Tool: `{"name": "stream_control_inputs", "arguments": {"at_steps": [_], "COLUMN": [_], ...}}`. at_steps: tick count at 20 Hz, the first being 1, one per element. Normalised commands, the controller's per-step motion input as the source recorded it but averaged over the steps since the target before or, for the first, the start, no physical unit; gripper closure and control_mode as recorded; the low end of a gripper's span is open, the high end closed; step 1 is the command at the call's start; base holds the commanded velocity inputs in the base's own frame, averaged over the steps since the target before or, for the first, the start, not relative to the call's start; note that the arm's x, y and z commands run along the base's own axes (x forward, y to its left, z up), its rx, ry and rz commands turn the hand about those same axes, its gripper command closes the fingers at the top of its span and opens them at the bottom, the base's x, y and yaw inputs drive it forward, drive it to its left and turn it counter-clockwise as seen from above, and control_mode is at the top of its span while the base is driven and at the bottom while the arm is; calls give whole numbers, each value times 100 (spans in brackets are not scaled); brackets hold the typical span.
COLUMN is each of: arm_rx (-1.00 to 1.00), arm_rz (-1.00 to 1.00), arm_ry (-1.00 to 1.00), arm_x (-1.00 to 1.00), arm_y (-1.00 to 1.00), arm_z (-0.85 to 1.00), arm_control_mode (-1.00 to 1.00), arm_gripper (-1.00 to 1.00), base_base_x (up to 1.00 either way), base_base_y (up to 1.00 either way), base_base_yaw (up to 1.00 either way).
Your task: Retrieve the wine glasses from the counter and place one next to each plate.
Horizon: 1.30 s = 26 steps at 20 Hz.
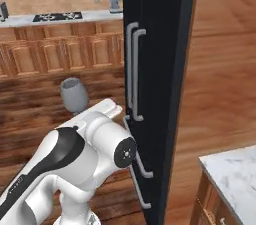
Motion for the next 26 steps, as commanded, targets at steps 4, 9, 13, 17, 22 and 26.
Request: {"name": "stream_control_inputs", "arguments": {"at_steps": [4, 9, 13, 17, 22, 26], "arm_rx": [0, 0, 0, 0, 0, 0], "arm_rz": [0, 0, 0, 0, 0, 0], "arm_ry": [0, 0, 0, 0, 0, 0], "arm_x": [0, 0, 0, 0, 0, 0], "arm_y": [0, 0, 0, 0, 0, 0], "arm_z": [0, 0, 0, 0, 0, 0], "arm_control_mode": [100, 100, 100, 100, 100, 100], "arm_gripper": [100, 100, 100, 100, 100, 100], "base_base_x": [0, 0, 0, 0, 0, 0], "base_base_y": [0, 0, 0, 0, 0, 0], "base_base_yaw": [100, 100, 100, 100, 100, 100]}}
